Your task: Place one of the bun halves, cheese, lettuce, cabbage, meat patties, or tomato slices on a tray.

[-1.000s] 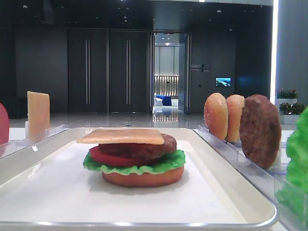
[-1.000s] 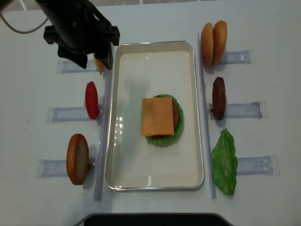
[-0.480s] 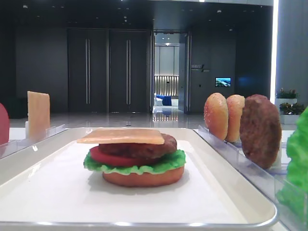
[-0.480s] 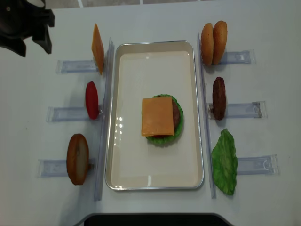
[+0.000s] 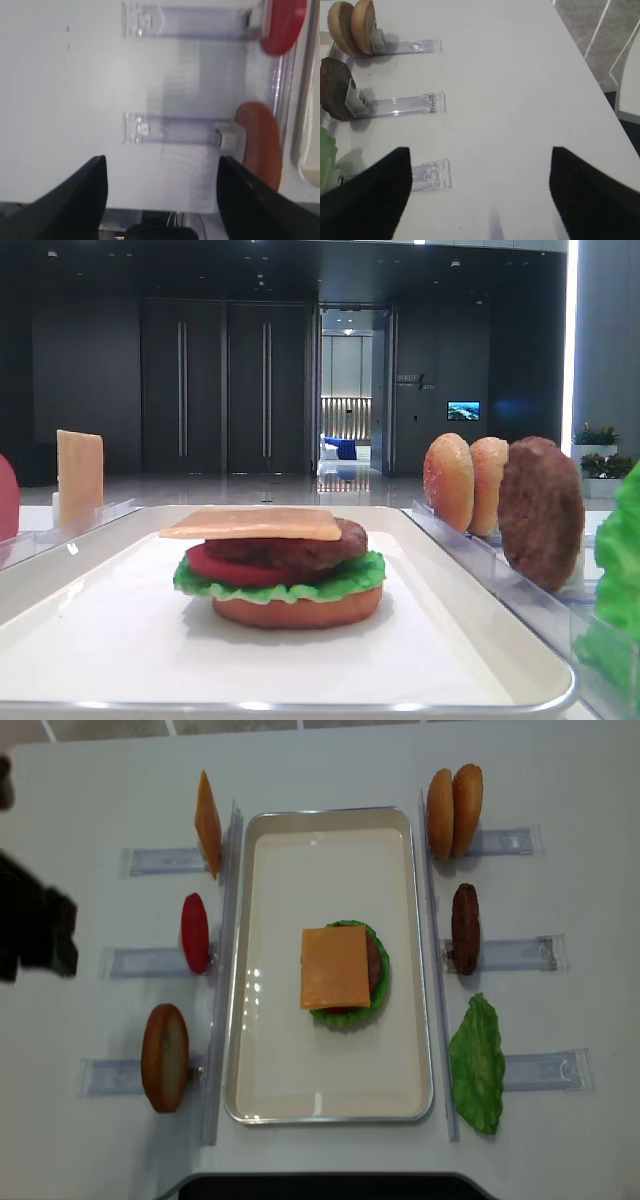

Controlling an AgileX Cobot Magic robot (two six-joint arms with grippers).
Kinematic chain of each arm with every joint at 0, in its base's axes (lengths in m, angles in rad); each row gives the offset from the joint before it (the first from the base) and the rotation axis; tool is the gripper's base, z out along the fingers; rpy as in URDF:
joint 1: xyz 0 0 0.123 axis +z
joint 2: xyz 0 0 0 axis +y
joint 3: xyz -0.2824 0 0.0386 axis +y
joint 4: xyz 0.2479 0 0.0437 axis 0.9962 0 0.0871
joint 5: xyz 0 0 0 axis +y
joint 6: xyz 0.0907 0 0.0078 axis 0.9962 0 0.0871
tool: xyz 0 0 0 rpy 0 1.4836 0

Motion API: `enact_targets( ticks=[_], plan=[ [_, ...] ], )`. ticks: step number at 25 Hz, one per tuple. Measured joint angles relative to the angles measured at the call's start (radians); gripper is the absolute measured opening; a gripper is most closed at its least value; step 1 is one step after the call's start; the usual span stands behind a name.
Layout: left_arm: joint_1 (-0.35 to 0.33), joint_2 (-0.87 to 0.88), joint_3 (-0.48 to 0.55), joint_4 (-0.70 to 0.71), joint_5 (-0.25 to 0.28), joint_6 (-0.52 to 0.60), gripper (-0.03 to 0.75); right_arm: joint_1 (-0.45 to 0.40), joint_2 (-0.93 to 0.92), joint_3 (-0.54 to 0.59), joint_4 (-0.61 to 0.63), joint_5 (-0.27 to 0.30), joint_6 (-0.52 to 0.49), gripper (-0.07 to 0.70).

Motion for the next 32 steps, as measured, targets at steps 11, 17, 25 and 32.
enact_targets(
  ticks=[11,17,25,32],
  plan=[
    [0.0,-0.637,0.466,0.02,-0.104,-0.036,0.501,0.0,0.0,0.0,0.0,0.0,0.0,0.538],
    [0.0,-0.865,0.475,-0.048,-0.117,0.11,0.469,0.0,0.0,0.0,0.0,0.0,0.0,0.538],
    [0.0,-1.164,0.477,-0.058,-0.112,0.136,0.463,0.0,0.0,0.0,0.0,0.0,0.0,0.538],
    [0.0,-1.164,0.477,-0.075,-0.111,0.15,0.463,0.0,0.0,0.0,0.003,0.0,0.0,0.538]
  ],
)
